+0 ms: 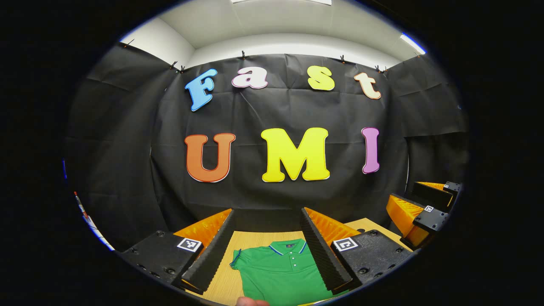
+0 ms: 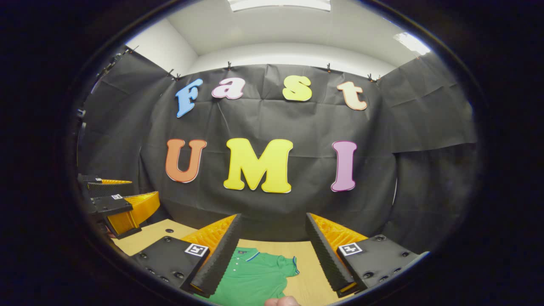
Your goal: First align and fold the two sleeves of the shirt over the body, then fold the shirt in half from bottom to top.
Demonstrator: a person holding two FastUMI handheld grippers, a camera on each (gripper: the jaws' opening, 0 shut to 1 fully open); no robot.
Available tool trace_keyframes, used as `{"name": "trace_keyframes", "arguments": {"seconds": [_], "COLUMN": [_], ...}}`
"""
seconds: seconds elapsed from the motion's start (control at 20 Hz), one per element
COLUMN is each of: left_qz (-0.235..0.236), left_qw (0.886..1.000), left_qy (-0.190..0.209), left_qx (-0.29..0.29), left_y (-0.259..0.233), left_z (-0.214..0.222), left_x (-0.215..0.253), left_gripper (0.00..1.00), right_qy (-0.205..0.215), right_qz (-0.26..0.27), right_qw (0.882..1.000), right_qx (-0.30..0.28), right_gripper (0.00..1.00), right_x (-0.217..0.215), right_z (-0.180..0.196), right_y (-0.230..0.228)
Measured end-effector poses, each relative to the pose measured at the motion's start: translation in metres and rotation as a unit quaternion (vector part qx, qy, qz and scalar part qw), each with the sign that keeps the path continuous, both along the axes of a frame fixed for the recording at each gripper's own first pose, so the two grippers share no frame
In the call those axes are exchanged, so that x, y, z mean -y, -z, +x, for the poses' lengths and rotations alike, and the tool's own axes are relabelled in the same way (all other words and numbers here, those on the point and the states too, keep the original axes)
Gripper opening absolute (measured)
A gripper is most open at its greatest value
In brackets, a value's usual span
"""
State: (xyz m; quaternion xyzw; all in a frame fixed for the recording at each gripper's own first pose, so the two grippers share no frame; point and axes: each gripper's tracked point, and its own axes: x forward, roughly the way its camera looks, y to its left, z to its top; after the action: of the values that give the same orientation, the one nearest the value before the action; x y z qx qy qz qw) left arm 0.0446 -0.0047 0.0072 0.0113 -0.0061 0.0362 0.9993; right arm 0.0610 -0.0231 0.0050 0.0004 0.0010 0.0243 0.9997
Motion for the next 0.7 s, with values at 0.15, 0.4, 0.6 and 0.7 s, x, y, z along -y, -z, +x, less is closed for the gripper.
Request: {"name": "trace_keyframes", "arguments": {"seconds": [0.15, 0.4, 0.6, 0.7], "left_qz": [-0.005, -0.009, -0.002, 0.001], "left_qw": [1.000, 0.999, 0.996, 0.995], "left_qy": [0.001, 0.011, 0.008, 0.006], "left_qx": [-0.006, -0.042, -0.084, -0.097], "left_y": [0.008, 0.043, 0.076, 0.086], "left_z": [0.004, 0.014, 0.016, 0.021], "left_x": [0.001, 0.005, 0.002, 0.000], "left_gripper": [0.96, 0.96, 0.96, 0.97], "right_qy": [-0.006, -0.020, -0.038, -0.037], "right_qz": [-0.002, -0.006, -0.010, -0.006], "right_qw": [1.000, 0.998, 0.992, 0.989], "right_qx": [-0.013, -0.060, -0.122, -0.146], "right_gripper": [0.94, 0.95, 0.95, 0.95], "right_x": [0.003, 0.018, 0.032, 0.042], "right_z": [0.009, 0.023, 0.035, 0.046], "right_y": [0.009, 0.047, 0.085, 0.098]}}
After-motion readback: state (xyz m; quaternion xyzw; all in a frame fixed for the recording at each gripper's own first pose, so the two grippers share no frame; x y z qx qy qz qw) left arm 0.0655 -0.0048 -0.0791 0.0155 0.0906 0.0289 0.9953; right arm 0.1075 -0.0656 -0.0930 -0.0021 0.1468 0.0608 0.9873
